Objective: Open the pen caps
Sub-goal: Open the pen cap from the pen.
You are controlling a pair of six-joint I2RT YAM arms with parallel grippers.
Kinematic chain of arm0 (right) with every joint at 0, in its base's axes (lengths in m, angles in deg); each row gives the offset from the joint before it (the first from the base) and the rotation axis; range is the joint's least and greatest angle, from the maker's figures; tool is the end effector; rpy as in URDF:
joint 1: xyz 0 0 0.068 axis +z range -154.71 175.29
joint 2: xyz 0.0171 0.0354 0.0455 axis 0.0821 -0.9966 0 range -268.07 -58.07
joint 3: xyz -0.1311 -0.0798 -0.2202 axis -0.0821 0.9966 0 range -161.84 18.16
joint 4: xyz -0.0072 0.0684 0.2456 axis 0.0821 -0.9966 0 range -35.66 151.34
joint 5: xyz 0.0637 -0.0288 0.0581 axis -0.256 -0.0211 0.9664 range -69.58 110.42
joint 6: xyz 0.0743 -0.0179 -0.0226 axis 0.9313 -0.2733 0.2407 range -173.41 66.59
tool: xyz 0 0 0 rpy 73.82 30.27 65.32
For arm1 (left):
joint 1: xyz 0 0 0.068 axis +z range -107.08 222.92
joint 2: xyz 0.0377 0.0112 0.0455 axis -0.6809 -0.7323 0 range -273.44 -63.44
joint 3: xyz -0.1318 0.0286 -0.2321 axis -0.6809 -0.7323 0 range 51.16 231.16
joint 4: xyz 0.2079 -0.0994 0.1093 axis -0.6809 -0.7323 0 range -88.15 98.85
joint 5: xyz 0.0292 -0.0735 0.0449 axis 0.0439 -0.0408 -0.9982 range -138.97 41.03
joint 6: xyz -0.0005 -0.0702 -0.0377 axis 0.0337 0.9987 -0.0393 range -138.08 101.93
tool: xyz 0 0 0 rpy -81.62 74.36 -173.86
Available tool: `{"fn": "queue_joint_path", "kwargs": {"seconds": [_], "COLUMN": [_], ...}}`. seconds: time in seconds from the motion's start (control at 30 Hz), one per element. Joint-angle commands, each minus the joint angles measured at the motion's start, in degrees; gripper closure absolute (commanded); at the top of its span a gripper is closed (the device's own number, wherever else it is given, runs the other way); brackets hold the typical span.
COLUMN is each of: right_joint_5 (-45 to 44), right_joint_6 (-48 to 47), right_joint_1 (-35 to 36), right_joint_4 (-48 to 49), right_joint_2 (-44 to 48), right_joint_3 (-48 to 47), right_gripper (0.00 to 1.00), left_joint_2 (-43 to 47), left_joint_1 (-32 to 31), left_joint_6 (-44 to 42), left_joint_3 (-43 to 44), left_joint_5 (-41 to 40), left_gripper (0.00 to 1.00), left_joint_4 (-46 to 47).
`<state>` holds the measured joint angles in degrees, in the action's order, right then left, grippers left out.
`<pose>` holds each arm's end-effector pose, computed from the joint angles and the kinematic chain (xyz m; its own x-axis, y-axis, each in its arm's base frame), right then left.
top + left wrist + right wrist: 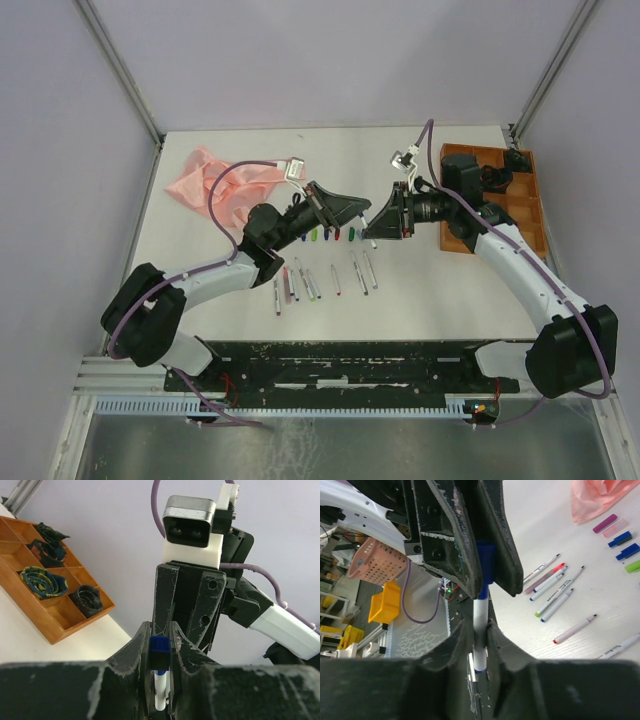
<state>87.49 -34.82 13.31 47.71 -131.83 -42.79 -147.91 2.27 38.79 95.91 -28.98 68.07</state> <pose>0.2497 0.1476 0.3234 -0.6898 -0.0938 -0.7179 -0.7224 0.1533 0.6742 0.2480 -0.2439 0.3121 -0.5788 -0.5402 -0.6108 0.6804 0.0929 -0.7269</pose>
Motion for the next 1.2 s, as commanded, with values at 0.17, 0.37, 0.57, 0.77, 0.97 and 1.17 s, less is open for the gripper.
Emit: {"fn": "queue_joint_path", "kwargs": {"seconds": [0.17,0.37,0.57,0.77,0.97,1.17], "right_joint_5": [-0.4,0.1,-0.1,-1.0,-4.7,-6.6], "right_joint_6": [-1.6,-0.5,-1.0,-4.4,-14.6,-19.1], "right_joint_1": [1.6,2.0,2.7,2.6,1.6,-0.7], "right_joint_4": [-1.7,-0.1,-0.7,-4.2,-12.1,-15.4], "right_joint_2": [-1.6,-2.8,-4.4,-3.9,-1.7,0.0], "right_joint_3": [-3.7,-2.7,-3.0,-3.9,-5.9,-6.9], "right_gripper": [1.0,1.0,1.0,1.0,1.0,1.0], "left_joint_2": [3.5,1.6,1.4,5.2,11.2,17.0], "left_joint_1": [2.2,12.2,16.5,16.7,16.5,15.8], "left_joint_6": [-12.9,-7.0,-10.9,-14.2,-12.8,-9.5], "left_joint_3": [6.2,14.1,23.0,22.2,13.9,5.2], "left_joint_5": [-4.1,-2.1,-4.0,-5.6,-6.0,-6.9], "left_gripper": [0.97,0.97,0.97,0.97,0.97,0.97], "left_joint_4": [-3.9,-1.3,-6.3,-10.3,-11.6,-12.1]}}
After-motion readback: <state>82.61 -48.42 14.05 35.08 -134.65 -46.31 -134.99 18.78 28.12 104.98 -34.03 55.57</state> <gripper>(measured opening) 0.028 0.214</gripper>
